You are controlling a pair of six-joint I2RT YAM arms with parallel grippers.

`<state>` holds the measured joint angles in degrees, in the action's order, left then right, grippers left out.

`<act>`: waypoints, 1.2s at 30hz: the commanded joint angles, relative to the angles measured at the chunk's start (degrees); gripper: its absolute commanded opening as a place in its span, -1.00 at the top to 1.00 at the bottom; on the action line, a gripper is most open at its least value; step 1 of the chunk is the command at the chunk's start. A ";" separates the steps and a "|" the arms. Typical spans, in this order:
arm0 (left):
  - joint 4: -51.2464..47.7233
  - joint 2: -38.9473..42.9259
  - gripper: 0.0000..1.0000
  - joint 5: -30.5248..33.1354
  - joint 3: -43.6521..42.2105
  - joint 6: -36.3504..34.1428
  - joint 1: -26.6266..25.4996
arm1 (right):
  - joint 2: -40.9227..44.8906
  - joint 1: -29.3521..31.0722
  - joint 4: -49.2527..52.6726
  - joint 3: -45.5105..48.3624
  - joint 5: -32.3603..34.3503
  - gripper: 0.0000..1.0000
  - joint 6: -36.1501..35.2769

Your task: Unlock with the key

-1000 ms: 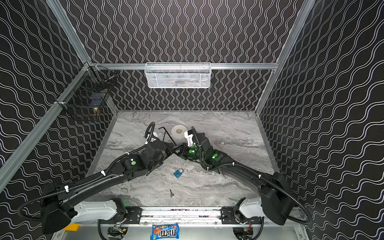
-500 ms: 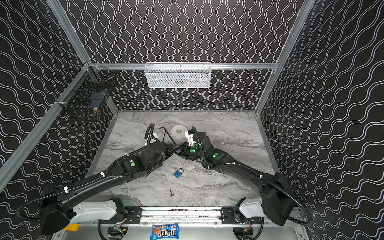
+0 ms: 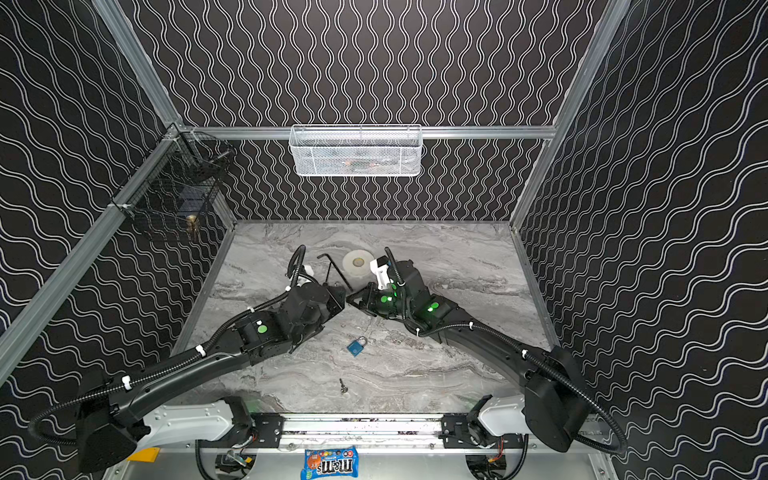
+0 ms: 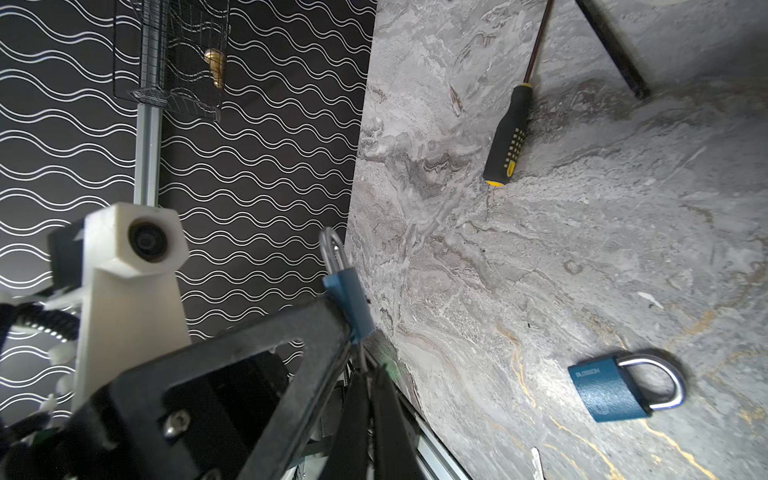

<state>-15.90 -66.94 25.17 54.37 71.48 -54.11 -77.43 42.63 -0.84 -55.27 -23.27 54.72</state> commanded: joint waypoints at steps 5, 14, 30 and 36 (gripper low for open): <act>-4.96 -0.38 1.00 -2.18 0.93 -1.44 0.03 | 1.25 -0.54 -1.35 -1.01 7.34 1.00 -1.02; -1.17 -0.74 1.00 -1.78 0.65 4.36 2.18 | 4.36 3.08 -1.79 2.83 10.60 1.00 -1.02; 1.18 -0.06 1.00 -0.71 0.78 19.64 3.75 | 4.57 13.82 -9.42 6.57 32.93 1.00 -5.80; 1.92 0.19 1.00 -0.45 0.17 21.79 3.70 | 2.63 13.98 -11.04 5.41 35.03 1.00 -7.75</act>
<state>-15.88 -67.18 23.44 54.52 91.00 -50.52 -74.32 56.53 -8.60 -49.28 8.58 48.64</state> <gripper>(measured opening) 0.248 0.054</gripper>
